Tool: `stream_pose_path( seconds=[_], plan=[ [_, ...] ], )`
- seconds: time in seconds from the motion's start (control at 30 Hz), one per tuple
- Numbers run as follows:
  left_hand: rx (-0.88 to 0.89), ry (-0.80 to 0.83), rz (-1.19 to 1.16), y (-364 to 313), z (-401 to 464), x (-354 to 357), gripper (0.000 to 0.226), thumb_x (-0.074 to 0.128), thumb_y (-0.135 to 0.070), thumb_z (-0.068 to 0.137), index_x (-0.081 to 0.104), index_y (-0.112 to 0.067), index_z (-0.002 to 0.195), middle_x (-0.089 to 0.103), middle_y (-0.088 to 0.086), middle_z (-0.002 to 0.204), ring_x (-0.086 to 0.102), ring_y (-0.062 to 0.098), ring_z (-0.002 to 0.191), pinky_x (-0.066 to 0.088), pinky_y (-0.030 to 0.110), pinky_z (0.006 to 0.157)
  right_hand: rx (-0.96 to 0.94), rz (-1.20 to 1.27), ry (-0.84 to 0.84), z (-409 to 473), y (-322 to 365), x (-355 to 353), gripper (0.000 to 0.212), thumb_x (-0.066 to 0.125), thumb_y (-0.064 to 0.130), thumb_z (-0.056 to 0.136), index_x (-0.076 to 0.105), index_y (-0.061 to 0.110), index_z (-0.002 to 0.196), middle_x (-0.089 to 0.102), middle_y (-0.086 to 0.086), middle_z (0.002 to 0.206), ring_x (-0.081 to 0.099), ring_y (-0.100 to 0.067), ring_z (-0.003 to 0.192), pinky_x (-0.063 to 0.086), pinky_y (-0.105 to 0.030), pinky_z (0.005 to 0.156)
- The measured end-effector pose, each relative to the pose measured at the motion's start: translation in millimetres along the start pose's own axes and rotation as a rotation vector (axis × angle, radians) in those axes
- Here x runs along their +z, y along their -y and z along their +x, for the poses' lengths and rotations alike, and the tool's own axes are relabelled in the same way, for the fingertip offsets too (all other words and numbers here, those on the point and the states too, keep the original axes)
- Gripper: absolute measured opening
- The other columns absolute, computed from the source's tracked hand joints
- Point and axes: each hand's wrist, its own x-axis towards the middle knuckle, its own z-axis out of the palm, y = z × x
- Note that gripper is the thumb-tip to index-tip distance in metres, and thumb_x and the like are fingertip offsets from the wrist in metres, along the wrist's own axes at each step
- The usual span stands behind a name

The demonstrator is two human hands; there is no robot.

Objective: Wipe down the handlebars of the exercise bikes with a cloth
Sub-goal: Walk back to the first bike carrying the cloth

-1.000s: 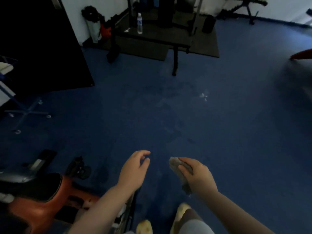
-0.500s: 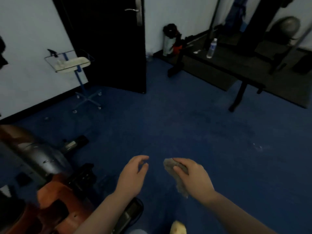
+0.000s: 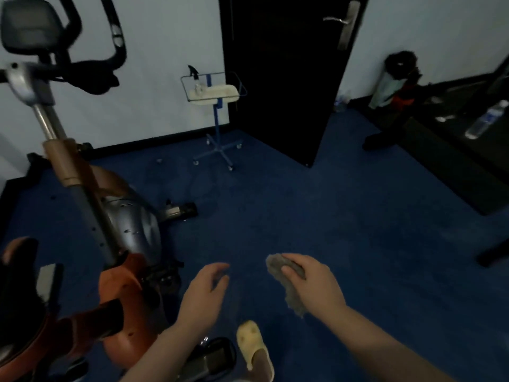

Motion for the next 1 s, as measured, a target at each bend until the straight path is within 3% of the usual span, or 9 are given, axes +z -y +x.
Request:
stream_pose_path(
  seconds=[0.4, 0.53, 0.7, 1.0],
  plan=[
    [-0.054, -0.024, -0.057, -65, 134, 25, 0.031, 0.051, -0.021, 0.096, 0.056, -0.022, 0.127, 0.054, -0.013, 0.124, 0.051, 0.002, 0.114, 0.038, 0.017, 0.097, -0.066, -0.007, 0.141, 168, 33, -24, 0.029, 0.053, 0.039, 0.093, 0.06, 0.037, 0.121, 0.062, 0.016, 0.116, 0.058, -0.002, 0.103, 0.051, -0.032, 0.09],
    [-0.097, -0.093, -0.054, -72, 172, 13, 0.03, 0.053, -0.02, 0.095, 0.057, -0.023, 0.125, 0.056, -0.014, 0.122, 0.052, -0.001, 0.112, 0.035, 0.001, 0.085, -0.121, -0.003, 0.17, 226, 45, -28, 0.029, 0.054, 0.038, 0.093, 0.061, 0.035, 0.121, 0.063, 0.016, 0.116, 0.057, -0.001, 0.104, 0.05, -0.029, 0.091],
    [-0.194, -0.314, -0.042, -76, 216, -15, 0.028, 0.055, -0.019, 0.094, 0.06, -0.021, 0.122, 0.058, -0.011, 0.119, 0.054, 0.003, 0.11, 0.04, 0.019, 0.095, -0.195, -0.017, 0.311, 303, 67, -31, 0.027, 0.053, 0.036, 0.094, 0.062, 0.033, 0.12, 0.064, 0.013, 0.114, 0.059, -0.004, 0.101, 0.051, -0.031, 0.09],
    [-0.277, -0.539, -0.13, -92, 286, -37, 0.025, 0.057, -0.02, 0.093, 0.06, -0.03, 0.115, 0.061, -0.018, 0.115, 0.057, -0.001, 0.107, 0.044, 0.022, 0.094, -0.327, -0.038, 0.438, 425, 123, -33, 0.026, 0.054, 0.034, 0.094, 0.063, 0.034, 0.118, 0.065, 0.013, 0.11, 0.062, -0.007, 0.097, 0.053, -0.036, 0.086]
  ],
)
